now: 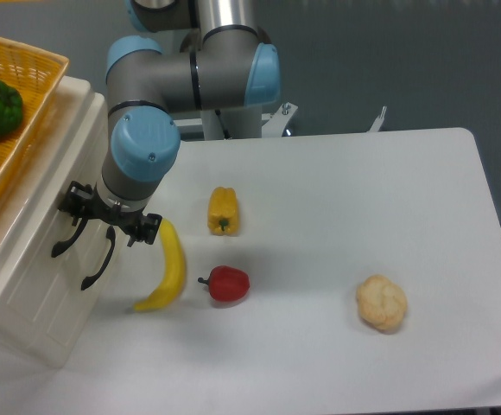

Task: Slide the top white drawer open
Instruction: 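Lower the gripper to the upper drawer's black handle and hook it, then pull the upper drawer outward by its handle with the gripper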

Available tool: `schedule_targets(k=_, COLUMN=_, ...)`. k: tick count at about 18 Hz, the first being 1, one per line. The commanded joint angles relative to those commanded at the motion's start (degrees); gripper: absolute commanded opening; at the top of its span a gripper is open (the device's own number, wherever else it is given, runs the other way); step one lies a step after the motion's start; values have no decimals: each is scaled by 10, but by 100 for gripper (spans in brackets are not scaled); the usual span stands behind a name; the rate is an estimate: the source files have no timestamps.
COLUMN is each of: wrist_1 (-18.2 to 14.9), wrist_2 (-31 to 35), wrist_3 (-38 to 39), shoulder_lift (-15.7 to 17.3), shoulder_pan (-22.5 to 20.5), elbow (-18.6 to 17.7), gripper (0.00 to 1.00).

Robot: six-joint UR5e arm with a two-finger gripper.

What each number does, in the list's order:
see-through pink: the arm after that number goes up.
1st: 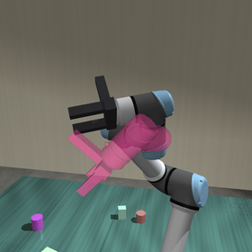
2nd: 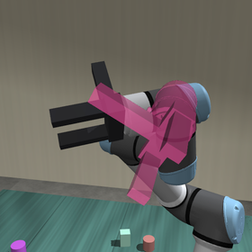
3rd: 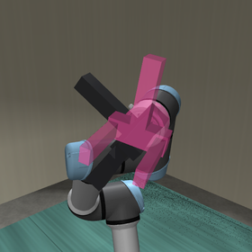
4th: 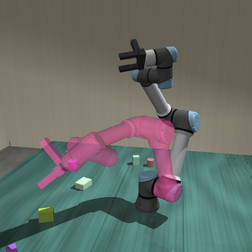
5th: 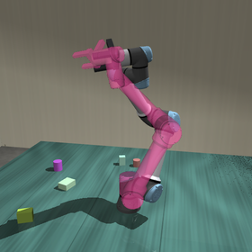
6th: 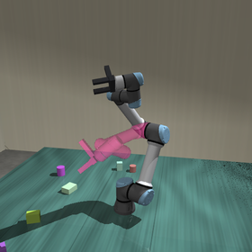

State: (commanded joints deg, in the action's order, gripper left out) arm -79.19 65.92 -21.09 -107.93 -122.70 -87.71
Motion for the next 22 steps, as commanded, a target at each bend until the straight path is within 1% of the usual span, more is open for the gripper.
schedule_targets(k=4, wrist_1=19, wrist_2=2, wrist_3=-3, shoulder_lift=-1, shoulder_pan=0, elbow=0, gripper=100)
schedule_targets(k=8, wrist_1=19, wrist_2=34, wrist_3=-4, shoulder_lift=-2, shoulder_pan=0, elbow=0, gripper=100)
schedule_targets(k=12, wrist_1=21, wrist_2=38, wrist_3=-6, shoulder_lift=-2, shoulder_pan=0, elbow=1, gripper=100)
schedule_targets(k=18, wrist_1=22, wrist_2=42, wrist_3=-11, shoulder_lift=-3, shoulder_pan=-5, elbow=11, gripper=100)
schedule_targets(k=22, wrist_1=24, wrist_2=42, wrist_3=-23, shoulder_lift=-2, shoulder_pan=-17, elbow=13, gripper=100)
